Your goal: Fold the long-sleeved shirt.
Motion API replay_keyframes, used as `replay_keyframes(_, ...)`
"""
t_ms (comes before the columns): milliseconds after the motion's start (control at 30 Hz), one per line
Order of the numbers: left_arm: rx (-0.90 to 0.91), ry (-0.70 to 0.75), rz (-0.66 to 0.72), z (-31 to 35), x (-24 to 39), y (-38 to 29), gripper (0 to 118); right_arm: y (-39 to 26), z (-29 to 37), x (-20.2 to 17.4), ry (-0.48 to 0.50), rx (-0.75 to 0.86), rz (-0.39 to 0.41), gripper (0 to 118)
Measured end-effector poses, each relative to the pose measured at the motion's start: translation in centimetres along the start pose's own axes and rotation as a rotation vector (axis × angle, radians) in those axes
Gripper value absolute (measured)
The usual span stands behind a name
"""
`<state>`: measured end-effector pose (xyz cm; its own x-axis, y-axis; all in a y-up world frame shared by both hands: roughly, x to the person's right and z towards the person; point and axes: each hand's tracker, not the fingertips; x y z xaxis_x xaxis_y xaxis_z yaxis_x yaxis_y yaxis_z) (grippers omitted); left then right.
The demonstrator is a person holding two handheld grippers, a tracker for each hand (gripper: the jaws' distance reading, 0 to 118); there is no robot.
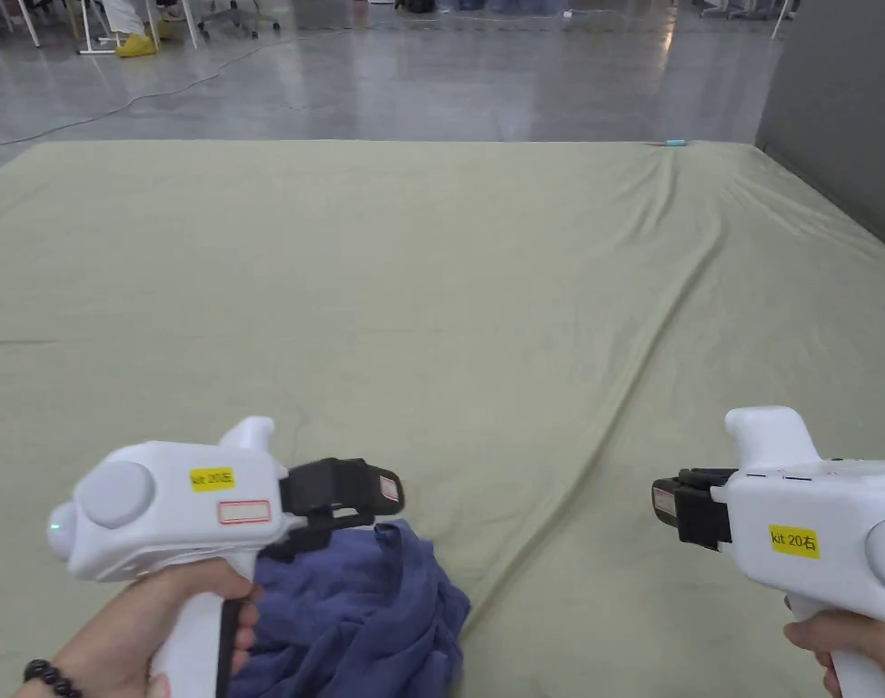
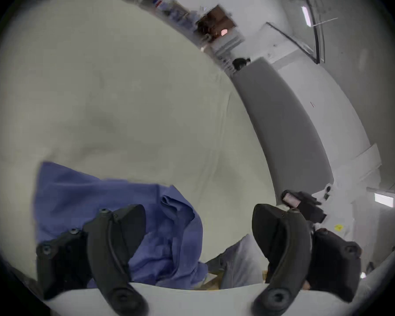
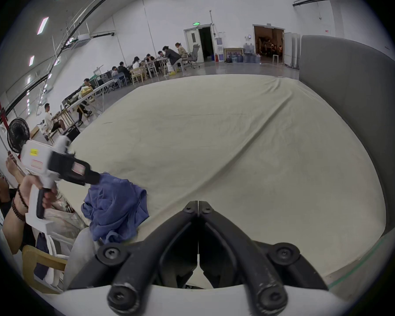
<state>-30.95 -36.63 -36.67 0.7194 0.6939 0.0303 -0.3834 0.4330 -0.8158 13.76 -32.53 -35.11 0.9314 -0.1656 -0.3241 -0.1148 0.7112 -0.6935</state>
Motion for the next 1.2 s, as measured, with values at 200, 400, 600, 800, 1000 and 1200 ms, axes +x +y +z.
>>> replay_keyframes(200,-0.032,0.360,-0.413,2.4,3.8,-3.6,0,0.0,-0.5,-0.8,0.019,-0.008,0.012,0)
replay_keyframes(400,-0.210,0.363,-0.512,-6.0,3.8,-6.0,0,-0.3,-0.3,-1.1,0.040,-0.004,0.025,0)
replay_keyframes(600,-0.297,0.271,-0.404,-12.9,4.0,-6.8,0,-0.6,0.2,-0.2,0.030,-0.001,0.020,0)
replay_keyframes(800,-0.353,0.232,-0.371,-17.0,4.4,-7.8,0,-0.7,0.1,0.6,-0.001,-0.010,-0.009,0)
replay_keyframes(1000,-0.231,0.133,-0.339,-10.8,5.2,-4.9,0,0.2,-0.5,-1.3,0.037,-0.010,-0.010,0)
replay_keyframes(1200,-0.023,0.149,-0.294,-0.5,2.0,-1.9,0,2.6,-3.8,-7.3,0.205,-0.024,0.023,0)
